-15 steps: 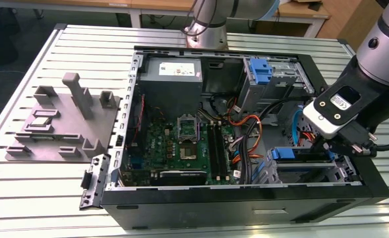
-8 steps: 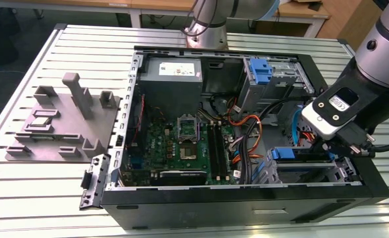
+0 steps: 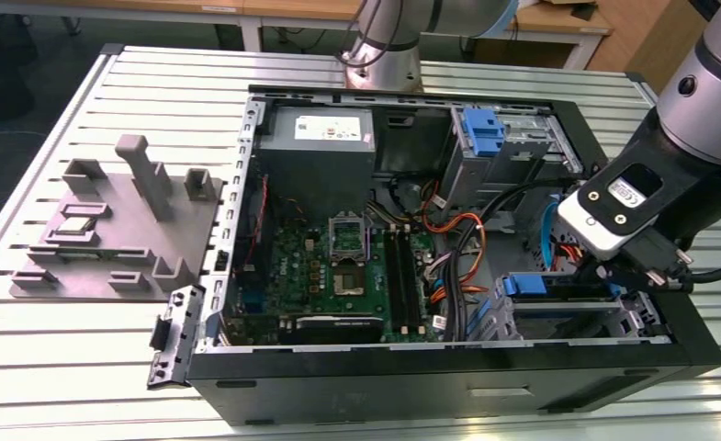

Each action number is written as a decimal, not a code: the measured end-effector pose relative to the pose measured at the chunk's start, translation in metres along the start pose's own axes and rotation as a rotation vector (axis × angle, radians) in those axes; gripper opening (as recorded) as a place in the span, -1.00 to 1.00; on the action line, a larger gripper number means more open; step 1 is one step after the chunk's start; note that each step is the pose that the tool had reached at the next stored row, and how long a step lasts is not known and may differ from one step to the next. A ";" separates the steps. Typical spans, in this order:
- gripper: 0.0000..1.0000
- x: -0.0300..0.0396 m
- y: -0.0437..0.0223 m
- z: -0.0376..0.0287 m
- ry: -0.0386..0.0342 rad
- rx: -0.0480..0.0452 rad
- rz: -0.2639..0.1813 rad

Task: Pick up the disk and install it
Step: 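Insert the first disk wire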

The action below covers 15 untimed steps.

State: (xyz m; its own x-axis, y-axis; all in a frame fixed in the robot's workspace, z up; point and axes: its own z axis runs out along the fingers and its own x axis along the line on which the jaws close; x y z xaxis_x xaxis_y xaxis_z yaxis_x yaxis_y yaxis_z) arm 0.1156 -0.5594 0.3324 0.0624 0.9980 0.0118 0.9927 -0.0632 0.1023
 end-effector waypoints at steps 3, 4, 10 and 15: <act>-0.66 0.0000 0.0000 0.0000 0.0007 0.0001 0.000; -0.66 -0.0001 0.0000 -0.0002 0.0014 0.0001 0.000; -0.66 0.0000 0.0001 -0.0009 0.0102 0.0007 0.001; -0.66 -0.0002 0.0001 -0.0009 0.0103 0.0007 0.001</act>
State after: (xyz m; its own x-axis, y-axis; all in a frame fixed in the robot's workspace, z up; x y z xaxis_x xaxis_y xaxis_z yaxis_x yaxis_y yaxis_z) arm 0.1156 -0.5597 0.3332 0.0624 0.9978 0.0222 0.9927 -0.0643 0.1016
